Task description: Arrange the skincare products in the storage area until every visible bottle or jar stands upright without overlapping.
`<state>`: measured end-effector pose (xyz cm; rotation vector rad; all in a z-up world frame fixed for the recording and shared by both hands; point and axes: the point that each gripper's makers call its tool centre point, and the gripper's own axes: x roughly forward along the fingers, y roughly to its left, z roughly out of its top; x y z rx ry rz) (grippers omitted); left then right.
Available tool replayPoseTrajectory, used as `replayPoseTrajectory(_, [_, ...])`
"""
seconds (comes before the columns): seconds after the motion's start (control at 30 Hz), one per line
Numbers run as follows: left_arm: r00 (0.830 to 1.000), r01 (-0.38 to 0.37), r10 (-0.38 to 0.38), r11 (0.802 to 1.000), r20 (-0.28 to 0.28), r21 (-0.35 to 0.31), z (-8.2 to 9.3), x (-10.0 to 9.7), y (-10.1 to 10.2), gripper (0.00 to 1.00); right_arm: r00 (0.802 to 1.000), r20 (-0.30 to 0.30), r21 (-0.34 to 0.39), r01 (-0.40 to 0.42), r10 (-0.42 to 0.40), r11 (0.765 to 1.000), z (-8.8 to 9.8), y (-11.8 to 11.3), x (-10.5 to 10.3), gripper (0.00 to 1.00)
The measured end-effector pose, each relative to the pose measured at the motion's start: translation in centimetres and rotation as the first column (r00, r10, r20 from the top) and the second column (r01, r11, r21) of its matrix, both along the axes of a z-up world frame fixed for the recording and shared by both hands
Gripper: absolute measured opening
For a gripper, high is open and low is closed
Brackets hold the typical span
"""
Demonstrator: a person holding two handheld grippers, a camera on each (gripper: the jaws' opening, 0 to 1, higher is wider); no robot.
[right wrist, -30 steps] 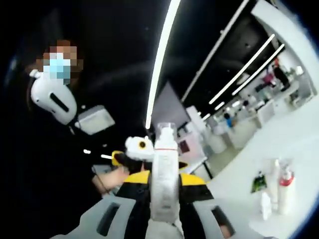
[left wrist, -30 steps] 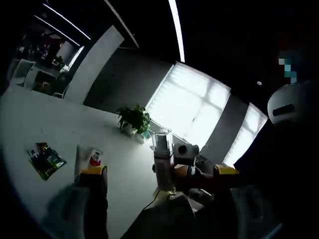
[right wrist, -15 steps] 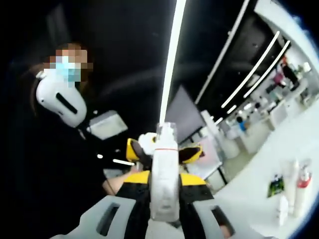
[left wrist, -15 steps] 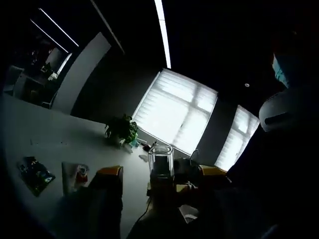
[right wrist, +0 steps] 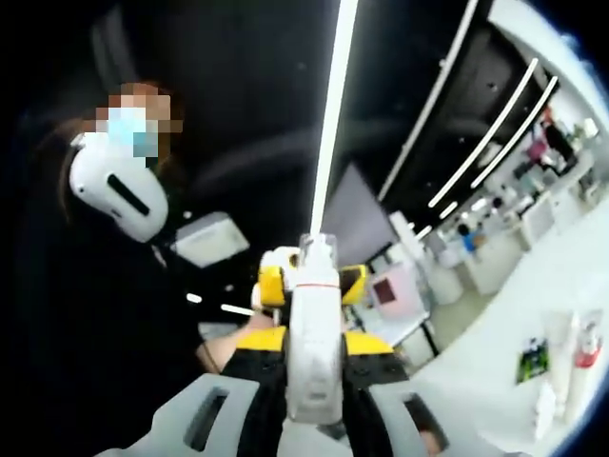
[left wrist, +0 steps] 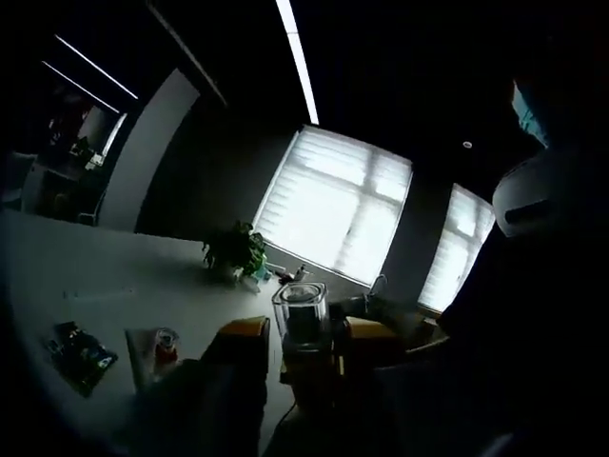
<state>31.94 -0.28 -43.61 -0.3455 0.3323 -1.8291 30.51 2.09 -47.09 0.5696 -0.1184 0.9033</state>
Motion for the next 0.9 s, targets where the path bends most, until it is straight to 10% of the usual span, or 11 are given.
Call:
replayPoseTrajectory(0.17, [1.000,-0.004,0.005,1.000,0.022,-0.024,0.4,0.2,0.0,0.17,1.000,0.000,-0.004,-0.003,0.003,1.000,0.2,0.2,0.0,0.14])
replayPoseTrajectory(0.3, [0.998,0.033,-0.034,0.999,0.059,0.011,0.7,0.0,-0.1,0.16,0.999,-0.027,-0.177,-0.021,0.016,0.984,-0.1,0.3,0.2,0.14])
replayPoseTrajectory(0.63, [0.957,0.067,-0.104,0.988,0.269,0.141,0.9,-0.6,-0.9,0.16,0.993,-0.094,-0.587,-0.115,0.074,0.801,-0.5,0.0,0.8,0.14])
replayPoseTrajectory(0.9, [0.955,0.058,-0.106,0.983,0.277,0.177,0.0,-0.8,-1.3,0.16,0.995,-0.096,-0.578,-0.083,0.033,0.812,-0.1,-0.5,0.9,0.16])
